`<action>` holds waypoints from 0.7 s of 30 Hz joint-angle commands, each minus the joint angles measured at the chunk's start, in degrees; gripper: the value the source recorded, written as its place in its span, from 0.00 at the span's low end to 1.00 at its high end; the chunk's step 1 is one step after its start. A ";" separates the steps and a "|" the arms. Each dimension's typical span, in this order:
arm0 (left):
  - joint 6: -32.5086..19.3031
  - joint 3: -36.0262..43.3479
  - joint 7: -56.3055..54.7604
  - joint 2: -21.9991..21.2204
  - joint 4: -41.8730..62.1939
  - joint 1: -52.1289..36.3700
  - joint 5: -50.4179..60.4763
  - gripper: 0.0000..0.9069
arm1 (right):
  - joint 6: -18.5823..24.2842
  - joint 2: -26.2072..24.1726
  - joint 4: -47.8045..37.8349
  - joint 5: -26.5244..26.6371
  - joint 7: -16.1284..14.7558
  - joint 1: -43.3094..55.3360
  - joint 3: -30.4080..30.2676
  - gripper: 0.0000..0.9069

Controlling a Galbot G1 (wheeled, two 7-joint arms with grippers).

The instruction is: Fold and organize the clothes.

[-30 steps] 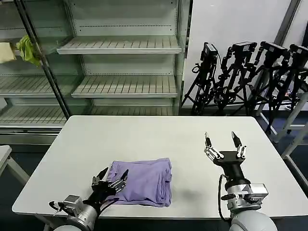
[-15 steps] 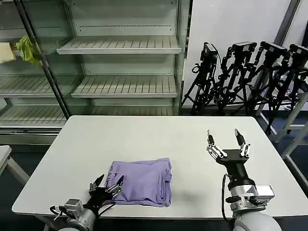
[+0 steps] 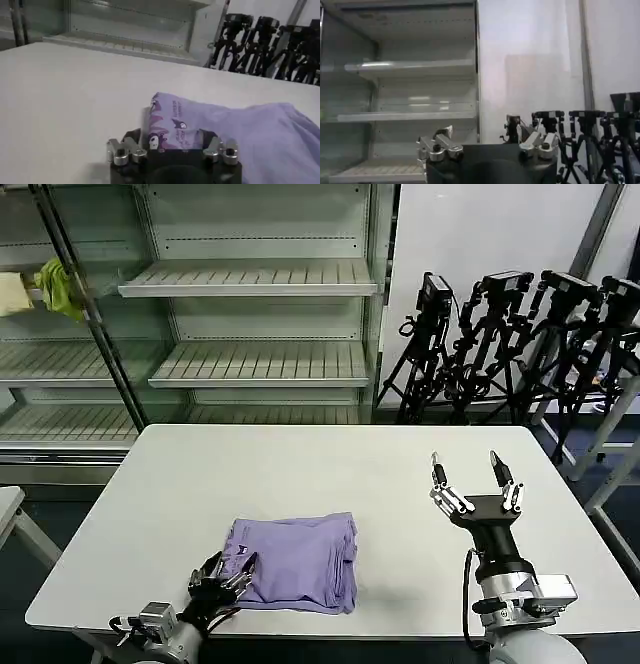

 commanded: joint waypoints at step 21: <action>-0.26 -0.14 0.31 -0.38 -0.75 -0.60 0.11 0.01 | 0.35 0.48 1.21 -0.55 0.05 -0.75 -0.66 1.00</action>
